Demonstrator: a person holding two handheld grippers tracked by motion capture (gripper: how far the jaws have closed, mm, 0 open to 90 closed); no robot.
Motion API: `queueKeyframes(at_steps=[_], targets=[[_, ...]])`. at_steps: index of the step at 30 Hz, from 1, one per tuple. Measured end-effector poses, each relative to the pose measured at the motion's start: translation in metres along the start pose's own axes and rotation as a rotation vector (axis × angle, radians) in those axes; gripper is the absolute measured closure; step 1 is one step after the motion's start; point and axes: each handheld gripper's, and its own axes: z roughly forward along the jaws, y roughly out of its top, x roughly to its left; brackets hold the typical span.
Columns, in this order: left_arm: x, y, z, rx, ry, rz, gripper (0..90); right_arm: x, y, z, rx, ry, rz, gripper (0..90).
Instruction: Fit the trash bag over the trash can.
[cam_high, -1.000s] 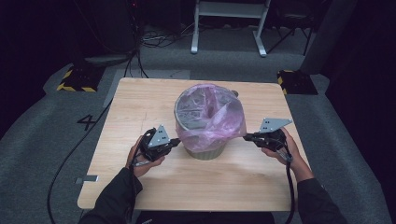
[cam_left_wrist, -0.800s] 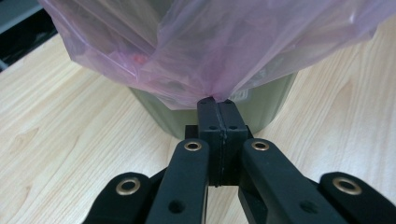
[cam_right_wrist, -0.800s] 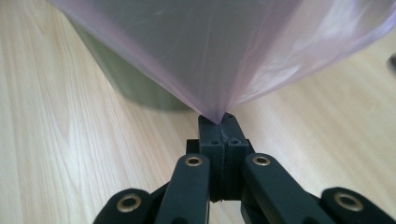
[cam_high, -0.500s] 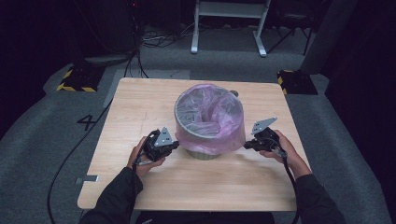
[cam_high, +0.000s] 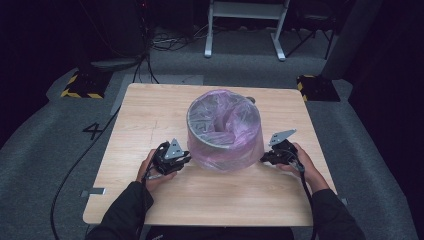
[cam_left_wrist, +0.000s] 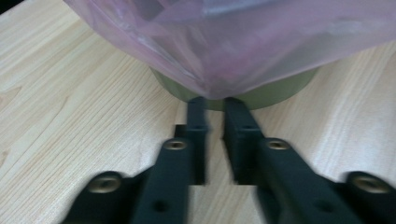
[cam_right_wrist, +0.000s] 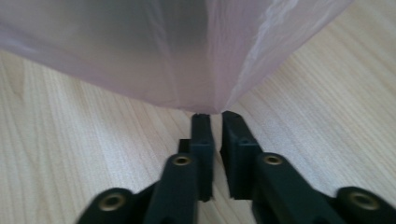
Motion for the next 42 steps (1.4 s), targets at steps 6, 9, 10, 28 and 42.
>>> queueKeyframes(at_steps=[6,9,10,28,42], targets=[[-0.002,-0.006,-0.011,0.035,-0.049,-0.047,38.4,-0.002,-0.011,-0.021,-0.088,0.007,0.048,55.6],[-0.008,-0.012,-0.014,0.059,-0.049,-0.053,26.2,-0.001,-0.018,-0.030,-0.111,0.006,0.070,44.2],[-0.010,-0.014,-0.015,0.064,-0.043,-0.059,23.0,-0.001,-0.021,-0.033,-0.124,0.011,0.074,40.1],[-0.036,-0.038,-0.016,0.152,-0.114,-0.069,15.6,0.032,0.008,-0.078,-0.348,-0.130,0.034,20.8],[-0.038,-0.046,-0.014,0.113,-0.103,-0.092,14.1,0.048,0.039,-0.095,-0.409,-0.187,-0.045,20.5]])
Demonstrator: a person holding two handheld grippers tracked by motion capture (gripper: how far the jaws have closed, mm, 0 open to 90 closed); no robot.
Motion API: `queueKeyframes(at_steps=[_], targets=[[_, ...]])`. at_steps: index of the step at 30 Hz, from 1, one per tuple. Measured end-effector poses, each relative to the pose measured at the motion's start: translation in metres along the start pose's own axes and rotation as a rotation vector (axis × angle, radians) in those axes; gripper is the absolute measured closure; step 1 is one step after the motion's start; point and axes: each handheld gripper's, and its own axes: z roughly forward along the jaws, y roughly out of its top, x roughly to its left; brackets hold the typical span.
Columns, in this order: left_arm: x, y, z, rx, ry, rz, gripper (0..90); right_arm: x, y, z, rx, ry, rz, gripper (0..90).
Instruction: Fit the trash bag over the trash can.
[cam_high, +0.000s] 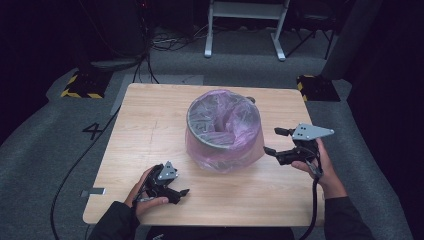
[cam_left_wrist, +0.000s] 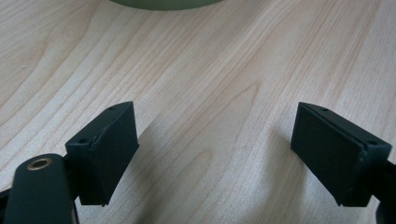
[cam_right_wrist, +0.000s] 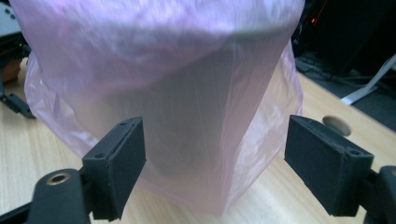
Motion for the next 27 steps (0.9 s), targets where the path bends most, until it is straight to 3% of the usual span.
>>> queueKeyframes(at_steps=[12,27], targets=[[0.000,0.000,0.000,-0.001,0.002,-0.003,14.0,0.006,0.024,-0.001,-0.047,-0.012,-0.027,21.3],[0.000,0.000,0.000,-0.001,0.001,-0.003,14.0,0.010,0.049,0.004,-0.060,-0.033,-0.059,22.0]])
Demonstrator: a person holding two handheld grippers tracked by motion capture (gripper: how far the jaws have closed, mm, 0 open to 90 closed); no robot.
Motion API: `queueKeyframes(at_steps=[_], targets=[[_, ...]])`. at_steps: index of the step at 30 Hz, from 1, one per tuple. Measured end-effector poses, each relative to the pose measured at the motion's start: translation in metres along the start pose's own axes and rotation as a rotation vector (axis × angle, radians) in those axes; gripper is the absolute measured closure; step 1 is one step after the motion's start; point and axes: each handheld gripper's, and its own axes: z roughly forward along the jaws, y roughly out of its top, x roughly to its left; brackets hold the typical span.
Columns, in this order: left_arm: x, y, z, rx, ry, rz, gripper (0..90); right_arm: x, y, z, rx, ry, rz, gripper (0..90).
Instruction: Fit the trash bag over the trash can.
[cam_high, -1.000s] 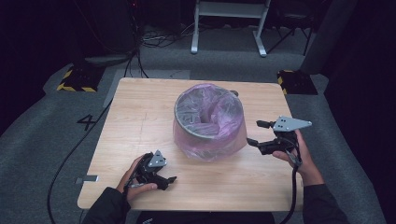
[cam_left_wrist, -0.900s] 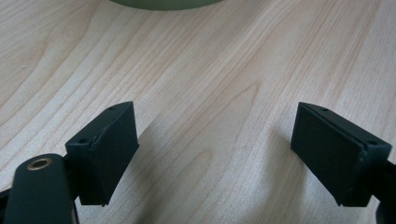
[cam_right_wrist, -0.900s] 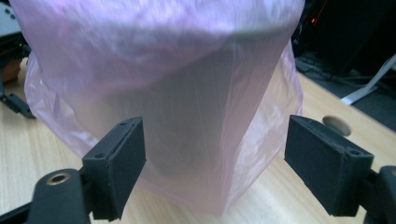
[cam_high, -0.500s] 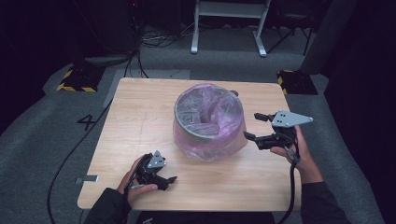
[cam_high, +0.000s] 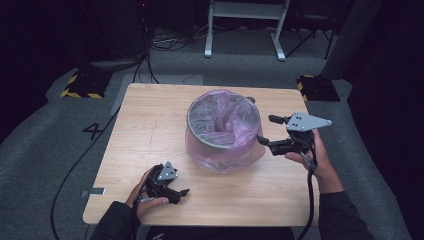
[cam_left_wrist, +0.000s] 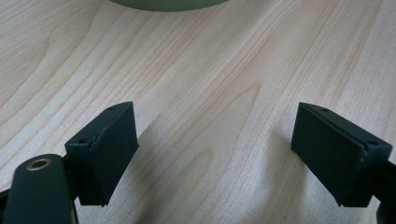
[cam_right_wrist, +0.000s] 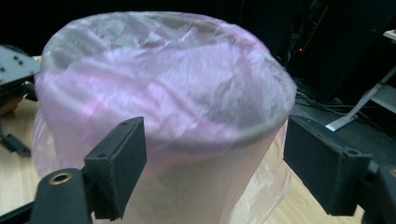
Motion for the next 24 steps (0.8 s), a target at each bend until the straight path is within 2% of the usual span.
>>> queueKeyframes(at_steps=[8,13,17,19,24], targets=[[0.000,0.000,0.000,0.001,-0.002,0.002,14.0,-0.012,0.016,0.013,-0.032,0.005,0.031,22.3],[0.000,0.000,0.000,0.000,-0.002,0.001,14.0,-0.017,0.022,0.025,-0.014,-0.018,0.028,22.0],[0.000,0.000,0.000,0.000,-0.002,0.002,14.0,-0.020,0.024,0.033,-0.014,-0.009,0.020,21.3],[0.000,0.000,0.000,0.000,-0.002,0.002,14.0,-0.022,0.025,0.038,-0.008,0.001,0.035,21.4],[0.000,0.000,0.000,0.000,-0.002,0.002,14.0,-0.021,0.030,0.041,-0.016,0.004,0.032,22.6]])
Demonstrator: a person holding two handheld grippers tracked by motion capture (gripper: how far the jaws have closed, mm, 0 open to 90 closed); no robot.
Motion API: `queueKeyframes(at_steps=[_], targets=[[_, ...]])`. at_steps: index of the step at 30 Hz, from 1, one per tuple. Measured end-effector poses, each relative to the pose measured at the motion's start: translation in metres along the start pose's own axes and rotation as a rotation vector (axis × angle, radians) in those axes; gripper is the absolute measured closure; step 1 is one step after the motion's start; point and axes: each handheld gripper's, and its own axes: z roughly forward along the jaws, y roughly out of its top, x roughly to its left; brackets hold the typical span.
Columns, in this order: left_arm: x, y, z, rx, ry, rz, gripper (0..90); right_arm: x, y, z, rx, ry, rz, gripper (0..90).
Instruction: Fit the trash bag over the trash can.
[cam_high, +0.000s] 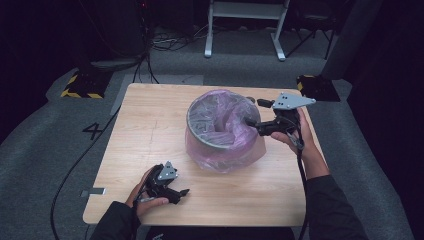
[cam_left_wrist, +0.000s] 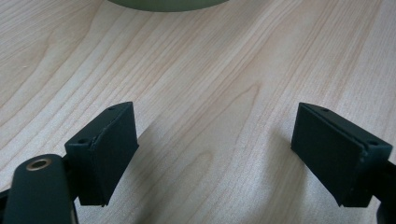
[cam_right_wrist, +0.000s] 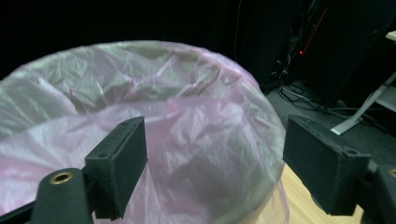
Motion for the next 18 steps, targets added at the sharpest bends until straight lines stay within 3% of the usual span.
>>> queueKeyframes(at_steps=[13,18], targets=[[0.000,0.000,0.000,0.000,0.000,0.000,14.0,-0.003,0.009,0.023,0.022,0.027,0.005,31.0],[0.000,0.000,0.000,0.000,0.000,0.000,14.0,0.000,0.010,0.032,0.034,0.058,-0.012,41.0]])
